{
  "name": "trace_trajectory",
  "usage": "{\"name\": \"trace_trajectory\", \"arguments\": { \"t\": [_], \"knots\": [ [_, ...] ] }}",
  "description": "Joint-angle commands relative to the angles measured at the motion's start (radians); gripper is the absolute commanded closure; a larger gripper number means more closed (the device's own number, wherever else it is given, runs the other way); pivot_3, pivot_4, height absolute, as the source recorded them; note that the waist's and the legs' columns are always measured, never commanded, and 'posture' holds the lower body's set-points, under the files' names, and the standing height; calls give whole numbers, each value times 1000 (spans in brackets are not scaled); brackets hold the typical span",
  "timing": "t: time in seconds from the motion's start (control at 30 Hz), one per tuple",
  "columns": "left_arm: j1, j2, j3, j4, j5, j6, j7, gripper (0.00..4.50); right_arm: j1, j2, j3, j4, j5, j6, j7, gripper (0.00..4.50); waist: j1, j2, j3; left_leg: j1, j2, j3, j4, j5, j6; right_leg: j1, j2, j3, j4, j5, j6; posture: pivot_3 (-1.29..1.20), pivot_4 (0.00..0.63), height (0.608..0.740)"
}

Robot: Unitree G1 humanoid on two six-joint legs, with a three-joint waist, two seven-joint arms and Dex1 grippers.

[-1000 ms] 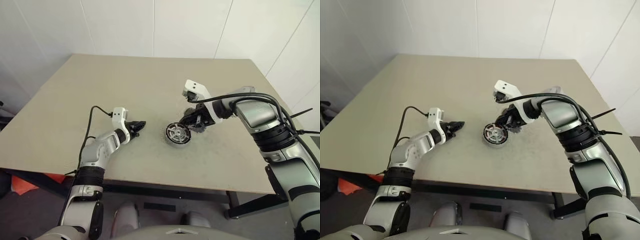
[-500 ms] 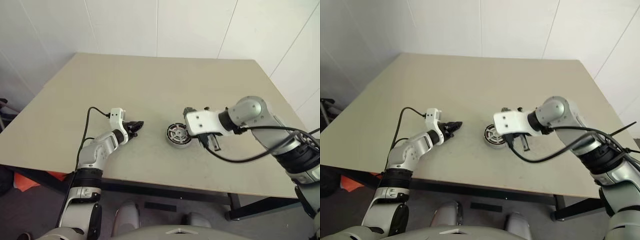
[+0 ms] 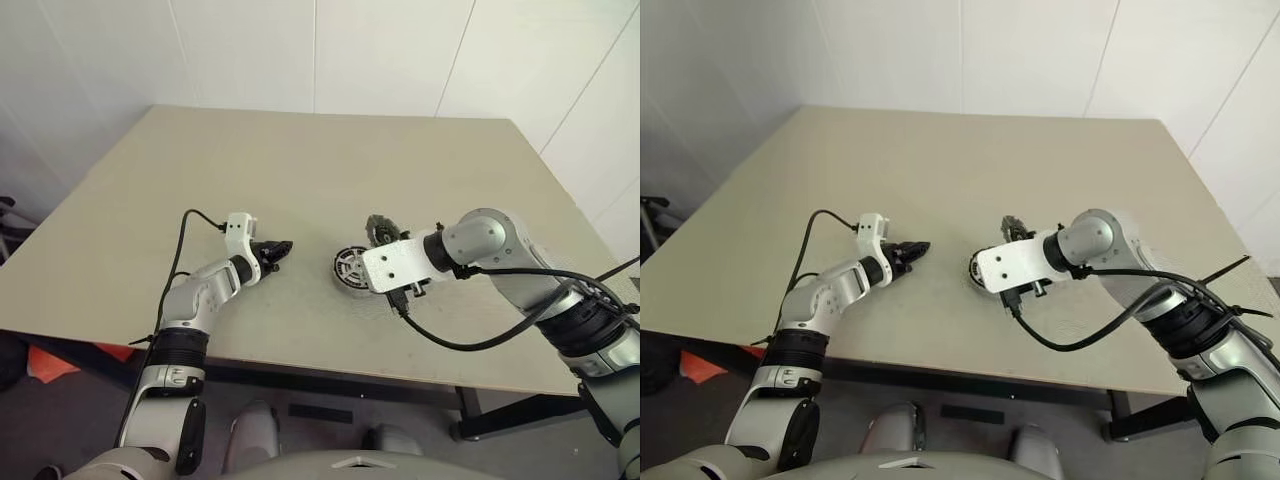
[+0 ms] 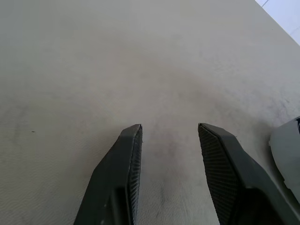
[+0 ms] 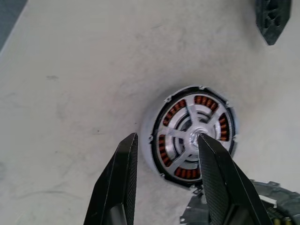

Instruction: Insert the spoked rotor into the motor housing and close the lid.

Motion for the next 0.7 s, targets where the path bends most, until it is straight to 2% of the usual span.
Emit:
{"name": "trace_trajectory", "arguments": {
  "t": [0.03,0.43,0.7],
  "knots": [
    [-6,2,0,-22,-7,-5,-6,2475,4,7,-27,-37,13,8,6,2280,-2,0,0,0,0,0,0,0,0,0,0,0,0,0,0,0,0,740],
    [1,0,-1,-32,-8,3,-1,2475,-12,106,16,84,-71,-13,-50,2280,-3,0,0,1,0,0,1,0,0,0,0,0,1,0,0,0,0,740],
    [9,6,5,-50,-11,11,3,2475,16,100,16,127,-95,-51,-41,2280,-3,0,0,1,1,0,1,0,0,0,0,0,1,0,0,0,0,740]
  ]
}}
